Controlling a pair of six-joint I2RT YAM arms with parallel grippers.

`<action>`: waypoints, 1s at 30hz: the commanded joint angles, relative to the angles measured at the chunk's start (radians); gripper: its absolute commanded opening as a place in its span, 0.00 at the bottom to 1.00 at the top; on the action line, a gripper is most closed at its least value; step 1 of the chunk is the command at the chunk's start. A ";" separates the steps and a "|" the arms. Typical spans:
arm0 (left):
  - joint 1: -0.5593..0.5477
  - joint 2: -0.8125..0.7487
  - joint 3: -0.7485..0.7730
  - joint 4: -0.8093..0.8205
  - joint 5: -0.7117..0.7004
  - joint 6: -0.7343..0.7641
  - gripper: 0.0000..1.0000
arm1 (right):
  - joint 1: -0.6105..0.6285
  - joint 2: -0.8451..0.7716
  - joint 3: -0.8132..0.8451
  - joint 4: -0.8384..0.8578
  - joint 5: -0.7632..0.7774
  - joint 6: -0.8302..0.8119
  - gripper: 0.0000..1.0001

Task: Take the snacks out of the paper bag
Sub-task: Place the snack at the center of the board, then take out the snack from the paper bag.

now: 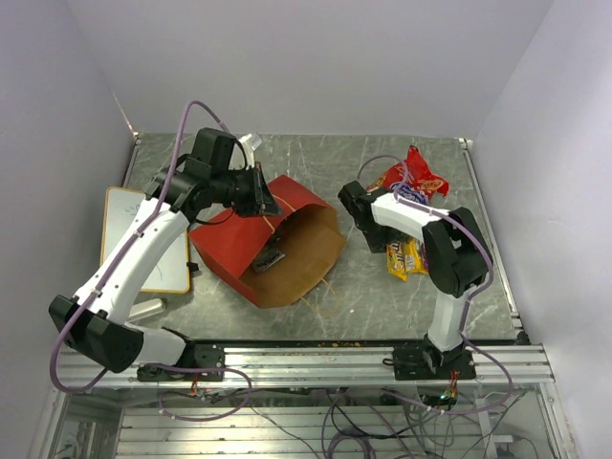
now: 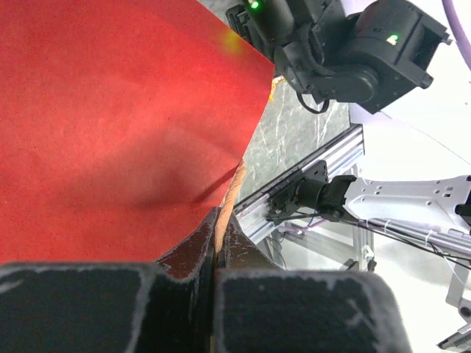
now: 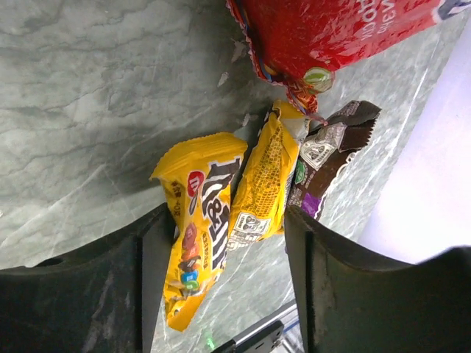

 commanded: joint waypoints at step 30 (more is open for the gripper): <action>0.009 -0.031 0.043 -0.114 -0.060 0.133 0.07 | 0.454 -0.777 -0.447 0.812 -0.921 -0.333 0.72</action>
